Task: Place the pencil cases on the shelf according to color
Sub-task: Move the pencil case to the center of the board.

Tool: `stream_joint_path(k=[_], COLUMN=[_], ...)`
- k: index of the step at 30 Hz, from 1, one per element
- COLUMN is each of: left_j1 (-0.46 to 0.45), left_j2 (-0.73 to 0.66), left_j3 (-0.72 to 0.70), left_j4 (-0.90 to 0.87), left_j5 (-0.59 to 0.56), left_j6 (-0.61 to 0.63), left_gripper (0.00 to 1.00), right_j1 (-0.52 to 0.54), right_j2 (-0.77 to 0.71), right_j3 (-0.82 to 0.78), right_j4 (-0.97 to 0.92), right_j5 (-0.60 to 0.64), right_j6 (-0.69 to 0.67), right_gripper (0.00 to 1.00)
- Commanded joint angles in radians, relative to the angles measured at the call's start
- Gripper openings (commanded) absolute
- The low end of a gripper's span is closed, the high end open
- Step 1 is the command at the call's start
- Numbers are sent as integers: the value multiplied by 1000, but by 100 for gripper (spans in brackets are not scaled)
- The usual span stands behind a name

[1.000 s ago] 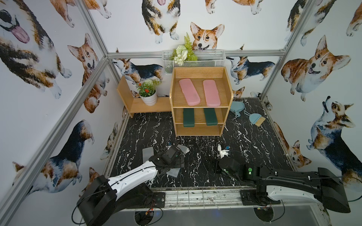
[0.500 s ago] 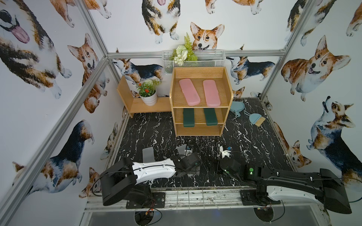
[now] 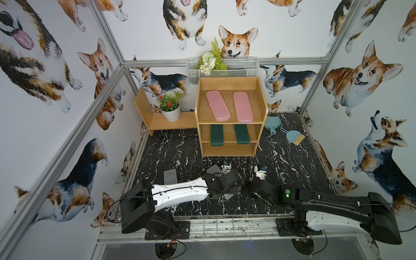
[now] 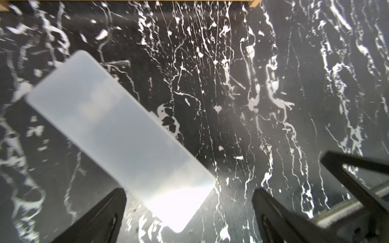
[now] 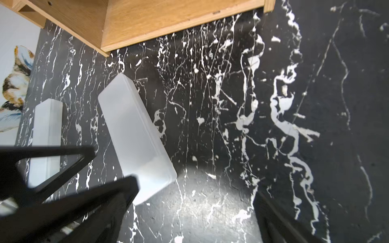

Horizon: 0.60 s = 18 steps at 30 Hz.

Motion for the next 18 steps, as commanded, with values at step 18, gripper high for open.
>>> stream_joint_path(k=[18], left_j1=[444], left_j2=[-570], left_j3=[-272], left_j4=[-90], left_j5=[-51], left_j6=[107], left_gripper=[99], right_j1=[139], right_j2=[496], right_j3=[242], right_j4=[30], right_j5=[-12], right_j6=[-193], right_gripper=[100])
